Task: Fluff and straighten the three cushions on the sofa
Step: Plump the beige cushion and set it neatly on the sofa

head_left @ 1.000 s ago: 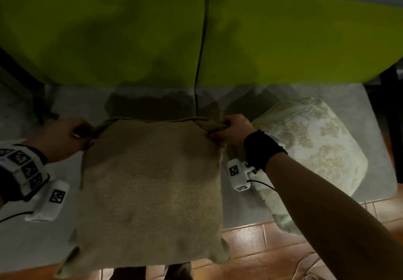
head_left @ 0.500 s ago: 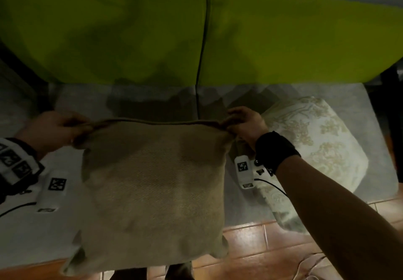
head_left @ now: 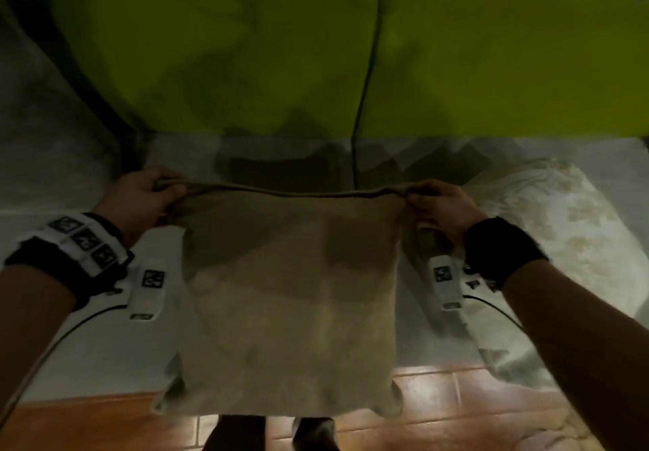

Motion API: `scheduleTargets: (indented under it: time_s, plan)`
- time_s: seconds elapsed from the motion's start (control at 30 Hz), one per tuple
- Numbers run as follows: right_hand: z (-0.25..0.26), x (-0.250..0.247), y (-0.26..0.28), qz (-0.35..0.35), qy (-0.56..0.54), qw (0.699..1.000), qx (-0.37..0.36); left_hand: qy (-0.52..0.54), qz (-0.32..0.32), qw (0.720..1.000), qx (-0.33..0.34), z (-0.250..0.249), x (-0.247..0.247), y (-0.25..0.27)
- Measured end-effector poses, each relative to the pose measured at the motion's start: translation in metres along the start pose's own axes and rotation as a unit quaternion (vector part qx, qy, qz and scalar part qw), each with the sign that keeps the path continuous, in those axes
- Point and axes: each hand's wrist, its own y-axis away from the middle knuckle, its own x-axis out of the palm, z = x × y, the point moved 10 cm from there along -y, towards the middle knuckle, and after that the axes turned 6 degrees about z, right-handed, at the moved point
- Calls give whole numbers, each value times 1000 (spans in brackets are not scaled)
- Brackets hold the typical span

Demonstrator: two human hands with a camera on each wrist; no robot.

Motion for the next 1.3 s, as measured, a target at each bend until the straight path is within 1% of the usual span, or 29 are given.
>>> scheduleTargets:
  time_s: [0.07,0.13,0.2,0.23,0.3,0.33,0.37,0.4,0.47,0.53,0.57,0.6,0.63,0.67,0.7,0.73,0.77,0.8,0.83,0.87,0.9,0.93,0.97,1.0,1.07,1.1,1.17,1.27,1.3]
  plan:
    - [-2,-3,-2,-8,-8,1000,3,-1,-30,999,14,-6,-15,4]
    - [-5,-7,-7,-23,2,1000,9,25,-69,997,13,-9,-27,6]
    - [-5,-3,-10,-35,-3,999,16,22,-83,996,3,-7,-33,7]
    - [-3,1,-10,-36,-12,999,13,28,-70,997,-5,-5,-31,8]
    - [-1,10,-7,-32,-33,999,3,69,-6,998,-5,-3,-17,9]
    - [-1,10,-7,-40,-33,999,-5,77,19,997,2,-4,-13,10]
    - [-2,6,-6,-59,-19,998,-11,73,27,997,11,-6,-12,10]
    - [-1,0,-5,-82,1,997,-14,59,17,998,18,-7,-18,10]
    - [1,-10,-3,-120,53,991,-7,51,-39,998,12,-5,-44,4]
    - [3,-16,-2,-141,149,979,13,54,-104,993,6,-7,-72,0]
    - [6,-16,0,-156,212,965,11,22,-128,991,8,-11,-83,-1]
    - [12,-13,3,-166,262,951,-11,-46,-140,989,10,-19,-89,1]
    - [23,-6,9,-164,300,938,-63,-112,-144,983,21,-24,-93,-1]
    - [34,8,17,-147,332,922,-135,-149,-130,979,37,-31,-89,2]
    - [43,24,29,-124,367,899,-205,-174,-107,977,64,-42,-77,8]
    - [53,41,46,-111,399,870,-270,-212,-87,968,105,-55,-59,17]
    - [59,58,62,-98,427,838,-325,-260,-61,950,162,-70,-35,27]
    - [63,80,76,-74,453,809,-368,-303,-34,930,206,-82,-6,42]
    - [63,102,87,-41,472,791,-387,-317,0,917,242,-84,27,56]
    - [56,120,89,0,482,790,-379,-333,30,905,265,-81,59,66]
    - [45,133,84,35,486,800,-350,-357,58,889,281,-76,90,76]
    - [32,141,76,61,487,814,-309,-392,82,881,253,-64,116,81]
    - [18,147,68,74,490,824,-276,-431,108,871,207,-38,135,75]
    - [7,150,63,79,501,822,-259,-468,117,860,168,-16,148,72]
    - [-11,154,55,85,528,808,-248,-492,111,852,138,9,160,64]
    - [-18,153,48,88,536,804,-241,-500,116,848,133,14,163,60]
    - [-30,150,37,86,544,805,-222,-493,135,850,123,22,167,53]
    - [-44,150,16,91,521,828,-187,-488,158,853,96,29,168,36]
    - [-48,147,8,99,499,845,-166,-485,164,854,91,30,168,31]
